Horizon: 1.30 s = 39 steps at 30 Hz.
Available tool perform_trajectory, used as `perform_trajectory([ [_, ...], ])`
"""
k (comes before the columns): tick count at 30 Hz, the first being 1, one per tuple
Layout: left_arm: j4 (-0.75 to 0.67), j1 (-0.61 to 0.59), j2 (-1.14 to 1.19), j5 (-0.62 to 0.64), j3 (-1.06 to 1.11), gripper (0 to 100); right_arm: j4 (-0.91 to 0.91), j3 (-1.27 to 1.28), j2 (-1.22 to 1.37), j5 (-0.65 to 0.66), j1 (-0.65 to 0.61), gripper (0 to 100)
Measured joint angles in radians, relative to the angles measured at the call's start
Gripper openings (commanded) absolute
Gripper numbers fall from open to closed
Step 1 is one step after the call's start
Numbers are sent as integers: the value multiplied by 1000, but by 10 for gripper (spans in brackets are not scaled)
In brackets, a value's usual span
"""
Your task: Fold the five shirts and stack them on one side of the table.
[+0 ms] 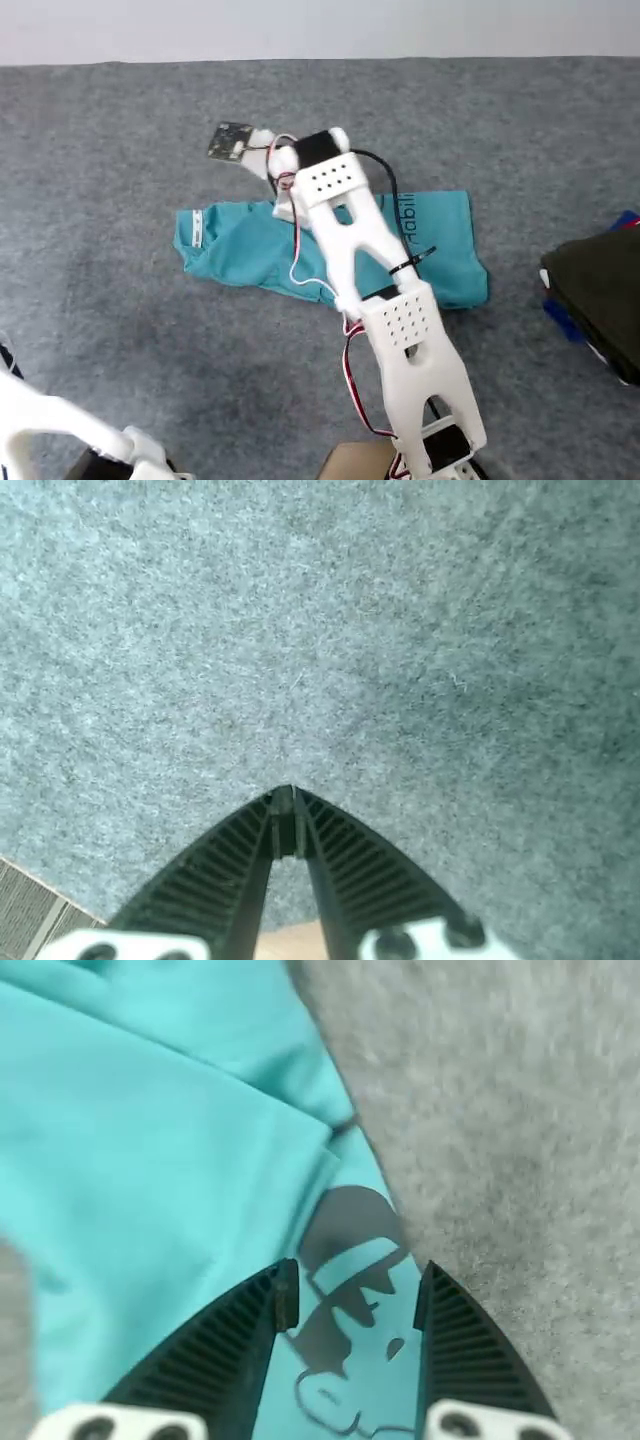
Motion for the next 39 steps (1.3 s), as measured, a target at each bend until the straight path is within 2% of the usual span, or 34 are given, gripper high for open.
perform_trajectory([
  [8,0,0,0,0,0,8,100,-63,21,-63,-118,95],
  [15,0,0,0,-35,0,8,160,-44,124,-75,-147,93],
  [26,-37,0,0,-38,0,8,161,-44,126,-129,-327,93],
  [34,-43,0,0,-84,0,8,161,-44,78,-129,-322,93],
  [39,-72,0,0,-84,0,8,161,-44,55,-129,-259,93],
])
